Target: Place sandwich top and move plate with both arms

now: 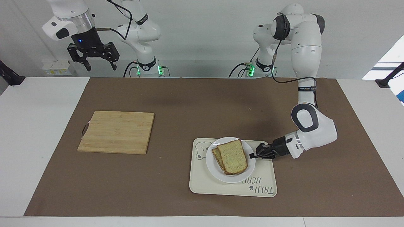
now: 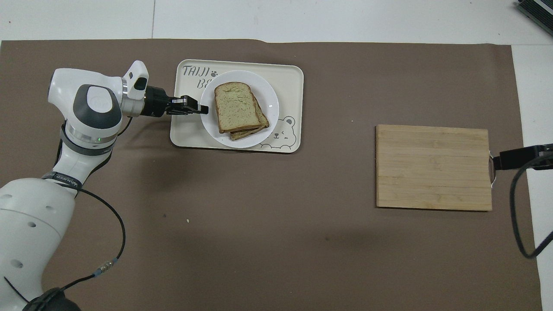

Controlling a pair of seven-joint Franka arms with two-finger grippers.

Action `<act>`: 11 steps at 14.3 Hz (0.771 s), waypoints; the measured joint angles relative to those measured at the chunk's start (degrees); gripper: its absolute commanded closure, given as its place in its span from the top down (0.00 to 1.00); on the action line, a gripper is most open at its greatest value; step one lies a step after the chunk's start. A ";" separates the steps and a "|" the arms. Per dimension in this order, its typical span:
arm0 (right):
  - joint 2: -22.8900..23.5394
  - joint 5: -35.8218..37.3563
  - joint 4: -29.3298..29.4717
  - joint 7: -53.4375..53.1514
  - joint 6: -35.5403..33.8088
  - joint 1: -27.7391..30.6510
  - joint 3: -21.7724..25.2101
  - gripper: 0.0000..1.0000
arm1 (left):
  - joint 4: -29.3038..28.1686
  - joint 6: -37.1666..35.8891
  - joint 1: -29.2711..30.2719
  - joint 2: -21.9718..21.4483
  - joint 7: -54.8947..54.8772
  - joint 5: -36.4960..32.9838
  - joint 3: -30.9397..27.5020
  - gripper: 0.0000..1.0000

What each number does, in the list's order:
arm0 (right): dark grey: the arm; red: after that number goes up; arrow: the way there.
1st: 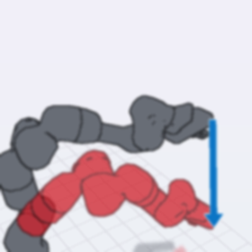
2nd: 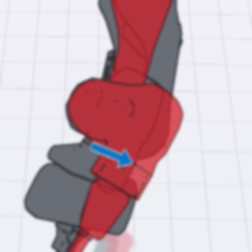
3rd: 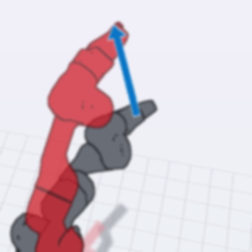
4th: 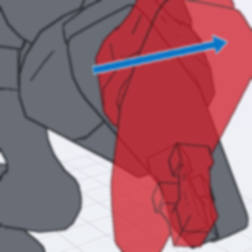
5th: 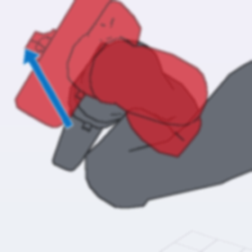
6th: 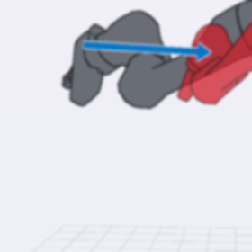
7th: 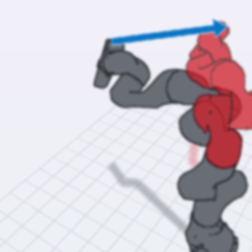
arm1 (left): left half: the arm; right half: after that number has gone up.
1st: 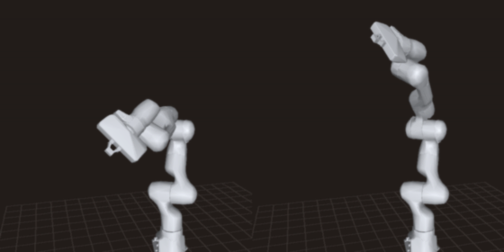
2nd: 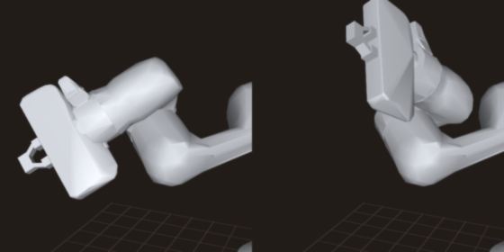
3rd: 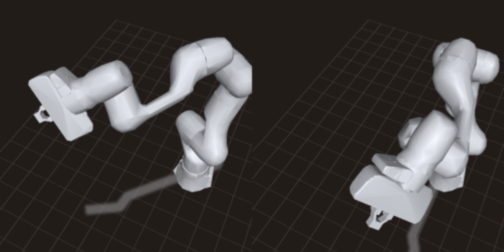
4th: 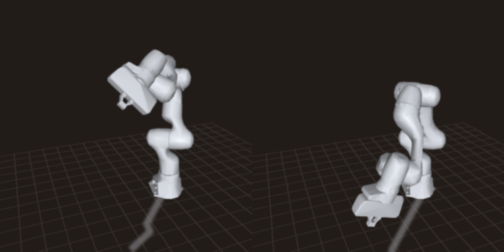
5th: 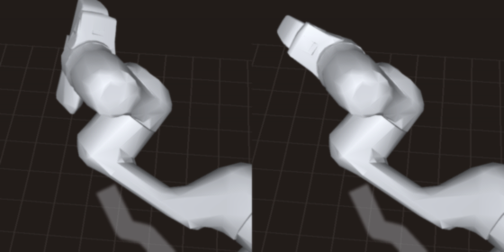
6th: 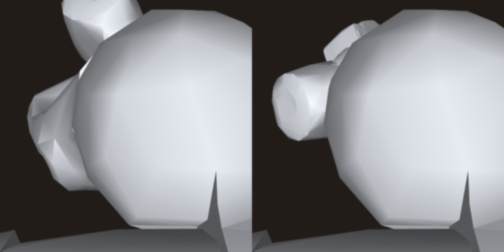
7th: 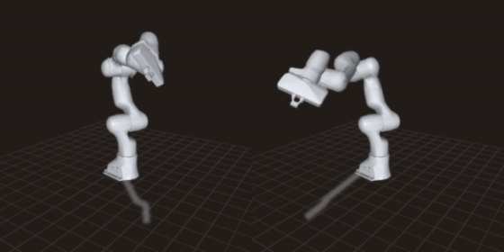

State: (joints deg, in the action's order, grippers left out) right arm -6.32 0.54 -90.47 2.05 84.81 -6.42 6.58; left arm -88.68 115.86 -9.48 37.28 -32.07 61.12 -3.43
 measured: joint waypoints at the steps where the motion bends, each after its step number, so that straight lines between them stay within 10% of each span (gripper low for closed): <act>1: 0.00 0.00 0.00 0.00 0.00 0.00 0.00 1.00 | -0.14 1.48 -0.03 0.00 0.01 -0.84 -0.02 0.90; 11: 0.00 0.00 0.00 0.00 0.00 0.00 0.00 1.00 | 0.96 6.75 -0.63 -11.87 5.02 -35.40 -0.83 1.00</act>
State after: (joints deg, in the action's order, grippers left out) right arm -6.32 0.54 -90.47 2.05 84.81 -6.42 6.58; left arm -87.72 122.62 -10.12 25.41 -27.05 25.73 -4.25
